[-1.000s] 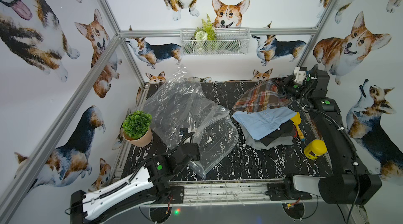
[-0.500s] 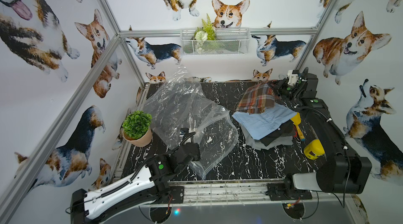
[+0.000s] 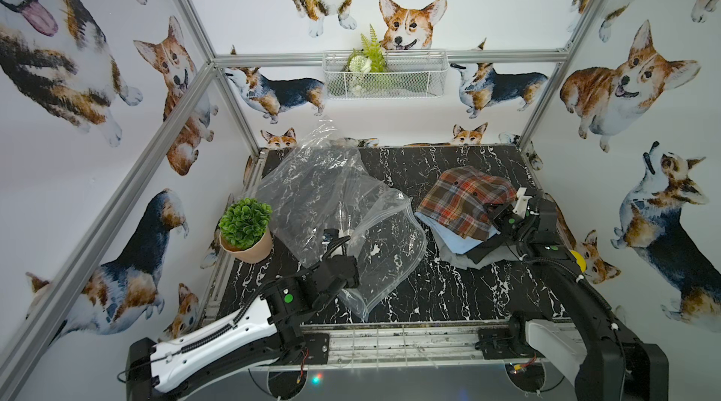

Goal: Take the shirt out of the vacuum bag
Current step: Place the shirt at the center of the board.

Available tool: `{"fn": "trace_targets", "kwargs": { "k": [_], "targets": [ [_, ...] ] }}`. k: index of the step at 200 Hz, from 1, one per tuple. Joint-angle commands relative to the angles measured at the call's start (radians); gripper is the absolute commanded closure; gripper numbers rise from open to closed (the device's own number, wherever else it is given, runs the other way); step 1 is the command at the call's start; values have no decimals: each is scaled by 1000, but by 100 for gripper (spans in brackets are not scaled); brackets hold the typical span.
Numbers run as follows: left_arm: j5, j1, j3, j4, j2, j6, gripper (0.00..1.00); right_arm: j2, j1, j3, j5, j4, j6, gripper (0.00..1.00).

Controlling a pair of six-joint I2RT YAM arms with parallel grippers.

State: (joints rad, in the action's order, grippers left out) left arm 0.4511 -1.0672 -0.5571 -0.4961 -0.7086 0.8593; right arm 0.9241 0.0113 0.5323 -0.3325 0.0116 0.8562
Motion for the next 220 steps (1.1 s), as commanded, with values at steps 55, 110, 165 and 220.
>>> {"fn": "trace_targets", "kwargs": {
  "k": [55,110,165,220],
  "targets": [
    [-24,1,-43,-37,10,-13,100,25,81,51,-28,-112,-56,75],
    [-22,0,-41,-77,50,-15,97,-61,83,64,-31,-169,-21,35],
    [3,0,-52,-95,41,-27,14,-214,85,162,32,-366,-45,25],
    [26,1,-82,-71,11,-49,0,-280,83,228,37,-489,-41,0]
  ]
}}
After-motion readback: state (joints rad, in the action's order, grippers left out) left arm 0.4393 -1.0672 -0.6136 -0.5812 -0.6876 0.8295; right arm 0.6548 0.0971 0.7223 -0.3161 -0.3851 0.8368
